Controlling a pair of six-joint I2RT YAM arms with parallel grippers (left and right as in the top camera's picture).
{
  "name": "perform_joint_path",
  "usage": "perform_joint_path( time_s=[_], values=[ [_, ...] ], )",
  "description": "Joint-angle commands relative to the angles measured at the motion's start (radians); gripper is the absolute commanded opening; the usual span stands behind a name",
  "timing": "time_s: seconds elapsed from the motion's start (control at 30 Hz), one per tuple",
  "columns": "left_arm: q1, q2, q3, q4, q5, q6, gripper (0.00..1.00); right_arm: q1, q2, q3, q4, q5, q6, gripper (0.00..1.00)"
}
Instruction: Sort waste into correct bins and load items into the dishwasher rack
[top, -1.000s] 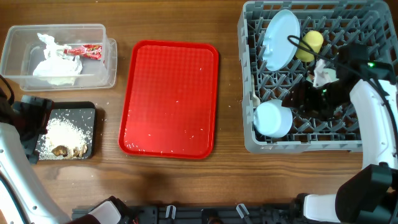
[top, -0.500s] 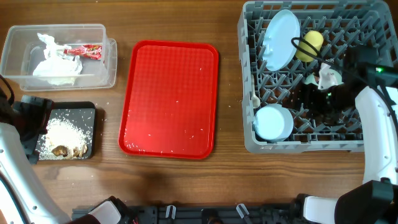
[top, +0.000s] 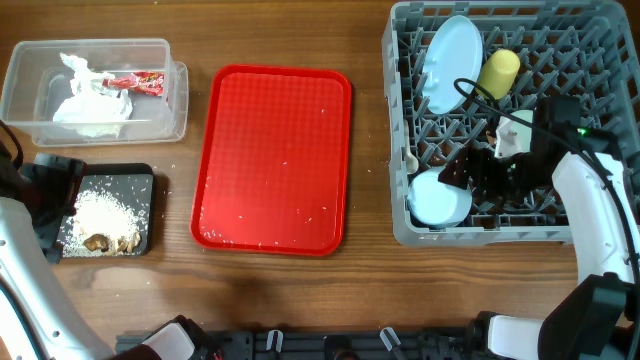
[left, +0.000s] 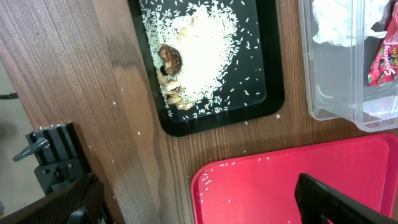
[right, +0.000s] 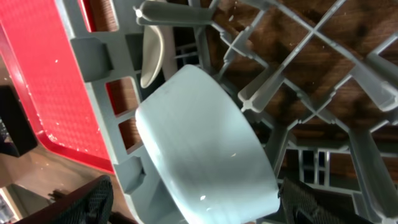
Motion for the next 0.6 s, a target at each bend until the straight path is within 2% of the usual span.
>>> perform_joint_path(
  time_s=[0.0,0.13,0.27,0.5,0.57],
  values=[
    [0.006,0.000,0.008,0.000,-0.006,0.005,1.00,0.005,-0.011,-0.079,0.066,-0.015,-0.001,0.86],
    [0.006,0.000,0.008,0.000,-0.006,0.005,1.00,0.005,-0.011,-0.142,0.166,-0.006,0.011,0.86],
    [0.006,0.000,0.008,0.000,-0.006,0.005,1.00,0.005,-0.011,-0.142,0.166,-0.068,-0.017,0.83],
    [0.006,0.000,0.008,0.000,-0.006,0.005,1.00,0.005,-0.012,-0.140,0.140,-0.058,-0.012,0.62],
    [0.006,0.000,0.008,0.000,-0.006,0.005,1.00,0.003,-0.013,-0.127,0.137,-0.050,-0.009,0.60]
  ],
)
